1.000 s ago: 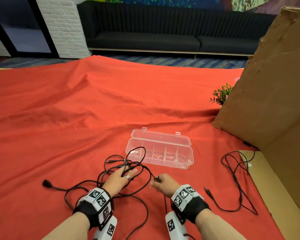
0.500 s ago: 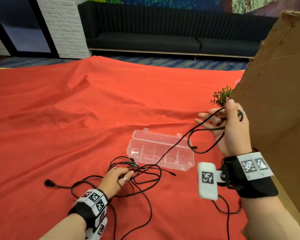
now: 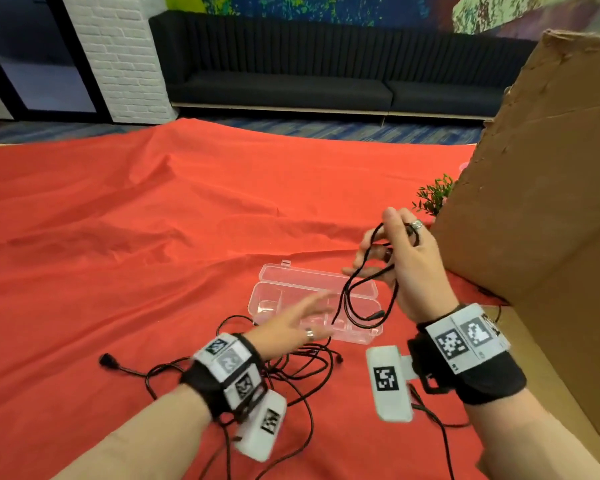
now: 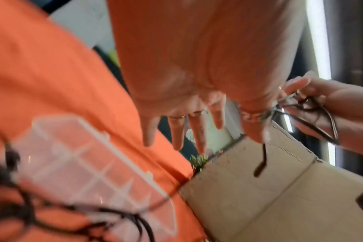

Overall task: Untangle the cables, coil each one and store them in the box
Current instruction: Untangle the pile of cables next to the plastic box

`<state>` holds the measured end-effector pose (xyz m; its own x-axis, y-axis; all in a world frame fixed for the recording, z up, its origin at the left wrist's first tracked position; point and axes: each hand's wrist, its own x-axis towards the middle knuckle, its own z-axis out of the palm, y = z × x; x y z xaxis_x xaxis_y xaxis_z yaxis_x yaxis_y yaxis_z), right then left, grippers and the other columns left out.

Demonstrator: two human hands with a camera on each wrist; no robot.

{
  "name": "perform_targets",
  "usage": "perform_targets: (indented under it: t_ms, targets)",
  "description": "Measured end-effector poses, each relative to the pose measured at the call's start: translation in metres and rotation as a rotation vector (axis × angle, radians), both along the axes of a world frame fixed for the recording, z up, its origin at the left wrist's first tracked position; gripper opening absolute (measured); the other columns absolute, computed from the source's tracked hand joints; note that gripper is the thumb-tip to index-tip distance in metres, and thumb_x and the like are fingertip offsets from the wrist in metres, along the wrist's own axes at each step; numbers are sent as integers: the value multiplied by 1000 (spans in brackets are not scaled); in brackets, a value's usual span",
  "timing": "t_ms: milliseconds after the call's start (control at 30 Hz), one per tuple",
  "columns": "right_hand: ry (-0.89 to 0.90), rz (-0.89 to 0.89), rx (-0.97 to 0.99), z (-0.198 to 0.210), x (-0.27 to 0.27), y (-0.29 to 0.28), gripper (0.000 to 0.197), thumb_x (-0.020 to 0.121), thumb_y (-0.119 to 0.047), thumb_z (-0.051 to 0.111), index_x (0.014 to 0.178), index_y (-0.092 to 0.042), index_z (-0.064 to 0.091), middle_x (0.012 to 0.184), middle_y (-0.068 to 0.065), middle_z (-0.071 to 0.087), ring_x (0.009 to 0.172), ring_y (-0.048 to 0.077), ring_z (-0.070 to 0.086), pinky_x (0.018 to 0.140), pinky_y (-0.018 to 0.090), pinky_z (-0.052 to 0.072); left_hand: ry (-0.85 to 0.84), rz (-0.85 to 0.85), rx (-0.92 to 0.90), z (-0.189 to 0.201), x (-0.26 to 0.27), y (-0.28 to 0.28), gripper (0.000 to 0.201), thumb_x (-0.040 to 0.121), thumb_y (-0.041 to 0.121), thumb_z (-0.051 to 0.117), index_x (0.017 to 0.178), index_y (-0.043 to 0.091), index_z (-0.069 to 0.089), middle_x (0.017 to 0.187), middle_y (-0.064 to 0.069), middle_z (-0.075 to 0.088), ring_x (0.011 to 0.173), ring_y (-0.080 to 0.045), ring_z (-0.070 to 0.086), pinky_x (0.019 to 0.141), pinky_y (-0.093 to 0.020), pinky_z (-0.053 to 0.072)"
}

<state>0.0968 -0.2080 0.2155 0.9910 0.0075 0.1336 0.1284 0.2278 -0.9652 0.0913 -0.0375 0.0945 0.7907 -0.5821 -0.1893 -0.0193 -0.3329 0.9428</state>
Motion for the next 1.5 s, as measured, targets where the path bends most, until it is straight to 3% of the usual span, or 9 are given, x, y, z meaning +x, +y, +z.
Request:
perform_targets:
  t_ms: [167, 333, 533, 633, 800, 1000, 1200, 1333, 1500]
  targets:
    - [-140, -258, -216, 4, 15, -49, 34, 98, -29, 44, 67, -24, 33, 55, 0, 30, 38, 7, 25, 35, 16, 31, -56, -64, 169, -27, -3, -12, 29, 96, 21, 47, 68, 27, 51, 67, 9, 55, 64, 0, 51, 74, -19, 41]
    - [-168, -694, -764, -3, 16, -132, 30, 94, -42, 47, 74, -20, 43, 61, 6, 41, 60, 28, 39, 61, 33, 27, -199, -85, 567, -66, 3, 34, 36, 98, 31, 42, 63, 30, 36, 63, 11, 44, 75, -13, 48, 71, -26, 33]
    - [74, -100, -1104, -64, 3, -88, 29, 86, -37, 60, 113, -29, 52, 90, 2, 68, 83, 17, 63, 77, 27, 45, -223, 74, 524, -52, 4, 16, 36, 99, 33, 36, 63, 29, 34, 63, 6, 41, 69, -18, 44, 68, -30, 31]
    - [205, 367, -1040, -95, -13, -38, 42, 86, -47, 56, 124, -28, 51, 100, -12, 63, 86, -4, 60, 82, 15, 46, -262, 164, 442, -42, -1, 4, 35, 99, 32, 36, 64, 30, 36, 63, 7, 44, 66, -15, 44, 66, -30, 32]
    - [249, 634, -997, -119, -23, -10, 13, 88, -29, 62, 90, -17, 61, 65, -6, 60, 62, 9, 55, 71, 25, 45, -305, 278, 278, -39, -6, 5, 33, 88, 51, 33, 65, 30, 44, 67, 1, 51, 68, -15, 49, 67, -27, 35]
    - [70, 303, -803, -84, -6, -27, 40, 92, -29, 56, 56, -18, 41, 48, -7, 27, 42, 6, 25, 49, 25, 27, -224, 40, 445, -51, -8, 23, 42, 59, 77, 51, 64, 35, 50, 71, 15, 56, 77, -2, 54, 89, -26, 32]
    - [-3, 22, -233, -38, -8, -29, 35, 97, -15, 44, 64, -21, 57, 86, 5, 70, 92, 21, 67, 74, 40, 57, -237, -39, 638, -54, -9, 27, 25, 72, 36, 70, 71, 39, 45, 83, 25, 44, 94, -6, 45, 96, -33, 26]
    - [-59, -42, -74, -25, -10, -33, 31, 98, -16, 42, 69, -15, 33, 52, 0, 40, 47, 17, 48, 59, 41, 56, -253, -24, 716, -51, -9, 29, 11, 85, 42, 54, 79, 34, 50, 83, 18, 49, 92, -7, 48, 92, -32, 25]
    - [-142, -74, -672, -50, 6, -45, 26, 93, -27, 52, 70, -31, 42, 53, -13, 49, 46, 8, 43, 48, 23, 39, -258, -46, 652, -40, -4, 30, 32, 96, 39, 40, 77, 16, 50, 81, -8, 60, 80, -25, 59, 75, -41, 47]
